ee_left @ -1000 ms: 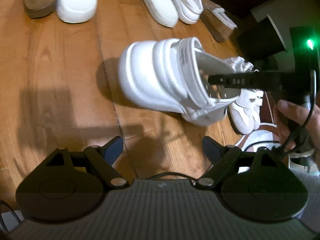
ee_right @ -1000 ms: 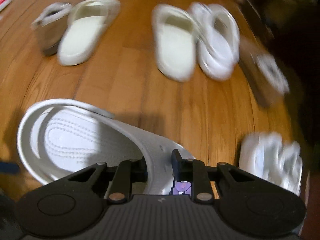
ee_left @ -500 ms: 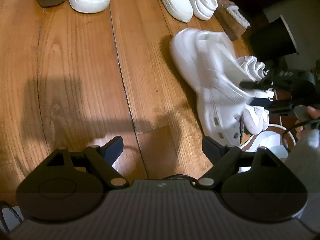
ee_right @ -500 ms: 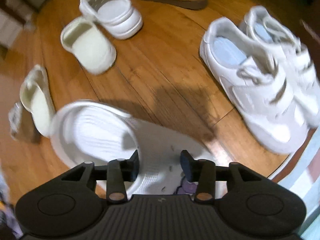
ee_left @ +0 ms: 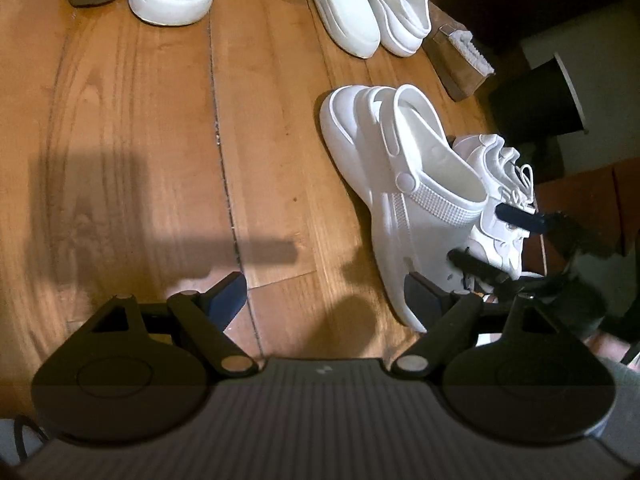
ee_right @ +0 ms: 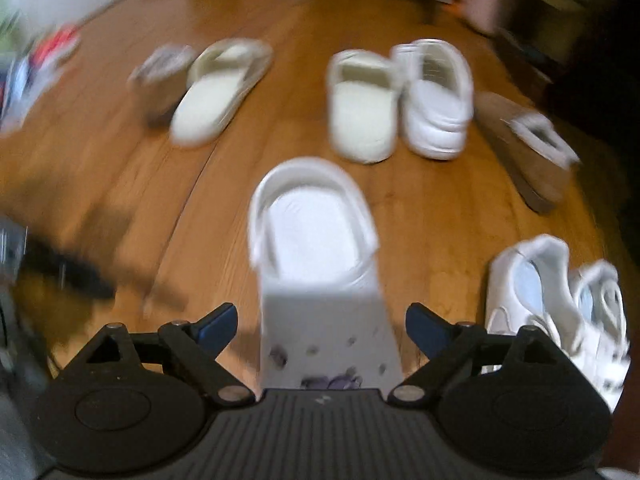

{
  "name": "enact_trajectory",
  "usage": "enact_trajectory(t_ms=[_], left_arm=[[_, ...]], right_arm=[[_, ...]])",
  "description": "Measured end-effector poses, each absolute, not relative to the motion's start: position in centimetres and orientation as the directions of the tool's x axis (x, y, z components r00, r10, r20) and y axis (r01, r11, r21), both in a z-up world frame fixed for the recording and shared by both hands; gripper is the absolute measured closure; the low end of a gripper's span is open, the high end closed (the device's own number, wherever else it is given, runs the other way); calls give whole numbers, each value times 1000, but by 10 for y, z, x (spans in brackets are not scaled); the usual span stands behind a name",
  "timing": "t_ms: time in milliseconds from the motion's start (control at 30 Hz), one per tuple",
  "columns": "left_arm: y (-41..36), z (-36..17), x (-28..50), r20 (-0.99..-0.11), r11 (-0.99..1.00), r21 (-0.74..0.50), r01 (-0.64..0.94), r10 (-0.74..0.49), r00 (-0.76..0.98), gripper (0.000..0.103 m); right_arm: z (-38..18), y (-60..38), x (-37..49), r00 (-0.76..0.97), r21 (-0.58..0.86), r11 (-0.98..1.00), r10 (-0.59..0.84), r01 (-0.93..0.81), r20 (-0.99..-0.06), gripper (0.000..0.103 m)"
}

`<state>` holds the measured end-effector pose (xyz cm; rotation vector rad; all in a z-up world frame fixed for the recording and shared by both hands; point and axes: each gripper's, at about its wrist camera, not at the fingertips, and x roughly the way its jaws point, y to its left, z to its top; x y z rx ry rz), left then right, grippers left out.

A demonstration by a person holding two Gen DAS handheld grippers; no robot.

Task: Organize scattered shoes
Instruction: 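Carry the clog with the right tool toward the sneakers, then lower the clog beside the sneakers with the right tool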

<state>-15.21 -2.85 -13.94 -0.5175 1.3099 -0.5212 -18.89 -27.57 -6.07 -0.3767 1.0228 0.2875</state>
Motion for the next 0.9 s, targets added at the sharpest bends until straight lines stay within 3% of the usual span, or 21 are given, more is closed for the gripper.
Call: enact_trajectory(t_ms=[133,267,500,900], left_arm=[[-38,-144,-152,-760,774,-629,71,-631,154,17],[-45,-147,-152,-785,798,-597,84,-603,141,17],[-44,-149,-151,-785,797,-601,61,-603,142,17],[-37,-147,-153,-775,786,-617,44,-617,139,16]], right_arm=[[-80,-260,-191,512,-274,841,5,-467,-859,11],[-92,-263,-180,519,-287,848,-17,-446,-855,9],[-110,-272,-151,477,-180,895,41,-407,-878,9],[-94,-298,-156,526,-154,957,-2,-247,-850,11]])
